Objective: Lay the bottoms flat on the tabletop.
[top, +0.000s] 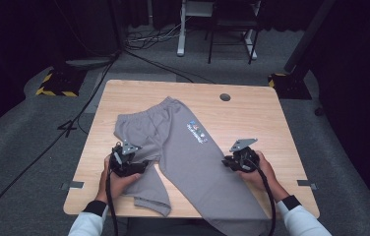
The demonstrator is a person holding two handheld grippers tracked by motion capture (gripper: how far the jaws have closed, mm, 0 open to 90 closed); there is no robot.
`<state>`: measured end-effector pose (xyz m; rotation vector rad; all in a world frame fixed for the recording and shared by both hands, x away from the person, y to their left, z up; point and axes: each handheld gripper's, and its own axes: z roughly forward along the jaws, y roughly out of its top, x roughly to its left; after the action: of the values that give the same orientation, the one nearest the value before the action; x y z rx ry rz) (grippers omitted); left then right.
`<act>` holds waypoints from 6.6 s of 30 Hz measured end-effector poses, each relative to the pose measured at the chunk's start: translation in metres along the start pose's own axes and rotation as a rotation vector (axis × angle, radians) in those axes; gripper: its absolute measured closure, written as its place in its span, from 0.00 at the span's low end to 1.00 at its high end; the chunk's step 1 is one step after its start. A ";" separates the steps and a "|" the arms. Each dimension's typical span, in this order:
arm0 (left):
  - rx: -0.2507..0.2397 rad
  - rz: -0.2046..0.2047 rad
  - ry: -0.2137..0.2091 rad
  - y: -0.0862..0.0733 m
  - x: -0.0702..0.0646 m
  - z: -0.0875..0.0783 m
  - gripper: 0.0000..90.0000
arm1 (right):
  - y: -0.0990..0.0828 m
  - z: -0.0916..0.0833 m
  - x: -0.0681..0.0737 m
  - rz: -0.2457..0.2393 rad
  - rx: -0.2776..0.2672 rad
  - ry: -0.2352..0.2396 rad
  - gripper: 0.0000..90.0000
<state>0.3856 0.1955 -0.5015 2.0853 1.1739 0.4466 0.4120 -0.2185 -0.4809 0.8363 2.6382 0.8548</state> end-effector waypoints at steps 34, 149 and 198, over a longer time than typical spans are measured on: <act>0.020 0.141 -0.148 0.061 -0.037 0.062 0.34 | -0.008 -0.050 -0.020 0.015 -0.127 -0.115 0.53; 0.021 0.082 -0.172 0.029 -0.047 0.003 0.38 | 0.014 -0.020 -0.047 0.059 -0.158 -0.150 0.56; 0.027 0.163 -0.166 -0.003 -0.061 -0.024 0.39 | 0.051 -0.006 0.073 -0.242 -0.155 0.193 0.60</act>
<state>0.3374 0.1547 -0.4850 2.2045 0.9227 0.3266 0.3736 -0.1440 -0.4491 0.4035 2.7165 1.1026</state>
